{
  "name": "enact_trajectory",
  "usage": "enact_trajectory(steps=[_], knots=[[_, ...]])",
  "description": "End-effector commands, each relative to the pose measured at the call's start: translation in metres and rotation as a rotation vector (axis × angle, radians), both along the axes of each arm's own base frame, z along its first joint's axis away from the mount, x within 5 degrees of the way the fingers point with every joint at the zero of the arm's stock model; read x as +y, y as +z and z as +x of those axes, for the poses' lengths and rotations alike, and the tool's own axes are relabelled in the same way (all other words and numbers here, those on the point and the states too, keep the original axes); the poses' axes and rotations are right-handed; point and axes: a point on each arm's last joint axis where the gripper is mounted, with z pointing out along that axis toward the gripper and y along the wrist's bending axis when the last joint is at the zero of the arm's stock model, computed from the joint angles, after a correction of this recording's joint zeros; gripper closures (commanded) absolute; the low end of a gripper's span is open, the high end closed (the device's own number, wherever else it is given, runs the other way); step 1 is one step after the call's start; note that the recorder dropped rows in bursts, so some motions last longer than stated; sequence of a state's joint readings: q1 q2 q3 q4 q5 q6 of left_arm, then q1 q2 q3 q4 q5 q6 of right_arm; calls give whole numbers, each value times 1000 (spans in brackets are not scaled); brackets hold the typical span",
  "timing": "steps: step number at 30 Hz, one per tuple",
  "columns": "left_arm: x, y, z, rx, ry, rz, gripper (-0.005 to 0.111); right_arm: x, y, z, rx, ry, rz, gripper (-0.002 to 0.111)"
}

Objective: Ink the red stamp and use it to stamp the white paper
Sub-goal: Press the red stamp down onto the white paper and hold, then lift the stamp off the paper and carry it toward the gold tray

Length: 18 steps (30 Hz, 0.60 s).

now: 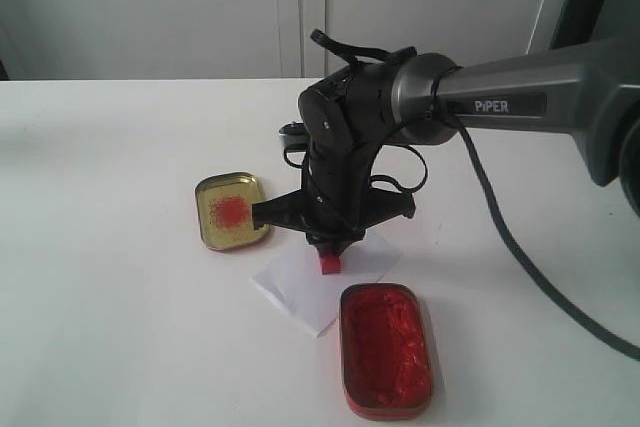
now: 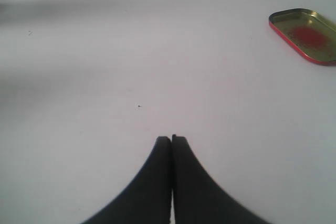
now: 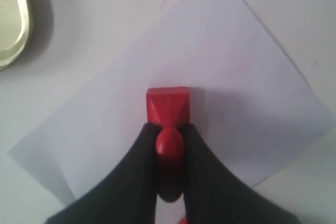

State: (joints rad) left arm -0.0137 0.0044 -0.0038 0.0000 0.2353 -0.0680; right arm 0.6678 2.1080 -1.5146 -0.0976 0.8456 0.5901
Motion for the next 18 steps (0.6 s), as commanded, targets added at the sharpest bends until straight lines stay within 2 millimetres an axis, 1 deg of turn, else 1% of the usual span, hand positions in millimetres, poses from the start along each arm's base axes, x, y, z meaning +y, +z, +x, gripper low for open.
enact_trajectory(steps=[1,6,18], knots=[[0,-1,0,-3,2,-2,107,-8,12,-1,-6,-2,-9,108],[0,-1,0,-3,2,-2,107,-9,23,-2,-29,-2,6,108],[0,-1,0,-3,2,-2,107,-10,41,-4,-67,-2,36,108]])
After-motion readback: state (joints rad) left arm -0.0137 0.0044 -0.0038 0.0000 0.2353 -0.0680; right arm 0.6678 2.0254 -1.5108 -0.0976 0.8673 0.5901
